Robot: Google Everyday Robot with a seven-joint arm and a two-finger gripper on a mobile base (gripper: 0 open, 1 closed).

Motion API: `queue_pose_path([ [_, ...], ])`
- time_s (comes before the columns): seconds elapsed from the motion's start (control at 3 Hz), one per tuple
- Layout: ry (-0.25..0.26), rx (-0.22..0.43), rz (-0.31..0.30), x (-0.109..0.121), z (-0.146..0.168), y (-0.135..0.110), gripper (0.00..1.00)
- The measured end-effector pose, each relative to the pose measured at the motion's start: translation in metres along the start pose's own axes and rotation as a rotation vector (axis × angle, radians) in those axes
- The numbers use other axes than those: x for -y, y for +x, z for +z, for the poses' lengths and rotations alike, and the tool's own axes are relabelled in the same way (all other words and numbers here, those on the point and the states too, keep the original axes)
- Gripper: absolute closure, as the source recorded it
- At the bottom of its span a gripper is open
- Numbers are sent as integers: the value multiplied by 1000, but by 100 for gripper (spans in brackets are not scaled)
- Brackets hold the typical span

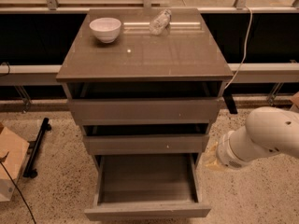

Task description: Close bottom drawer

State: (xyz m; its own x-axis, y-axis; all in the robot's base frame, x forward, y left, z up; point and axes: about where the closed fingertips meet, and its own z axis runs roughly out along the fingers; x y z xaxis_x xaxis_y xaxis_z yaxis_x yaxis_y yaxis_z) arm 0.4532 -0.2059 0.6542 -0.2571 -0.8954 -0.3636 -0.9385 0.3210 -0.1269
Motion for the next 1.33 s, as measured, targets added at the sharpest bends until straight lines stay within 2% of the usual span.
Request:
queue_pose_path([
  [0.33, -20, -5, 74, -8, 61, 25, 100],
  [0.67, -54, 9, 124, -11, 108, 40, 100],
  [1.33, -69, -17, 126, -15, 129, 44, 100],
])
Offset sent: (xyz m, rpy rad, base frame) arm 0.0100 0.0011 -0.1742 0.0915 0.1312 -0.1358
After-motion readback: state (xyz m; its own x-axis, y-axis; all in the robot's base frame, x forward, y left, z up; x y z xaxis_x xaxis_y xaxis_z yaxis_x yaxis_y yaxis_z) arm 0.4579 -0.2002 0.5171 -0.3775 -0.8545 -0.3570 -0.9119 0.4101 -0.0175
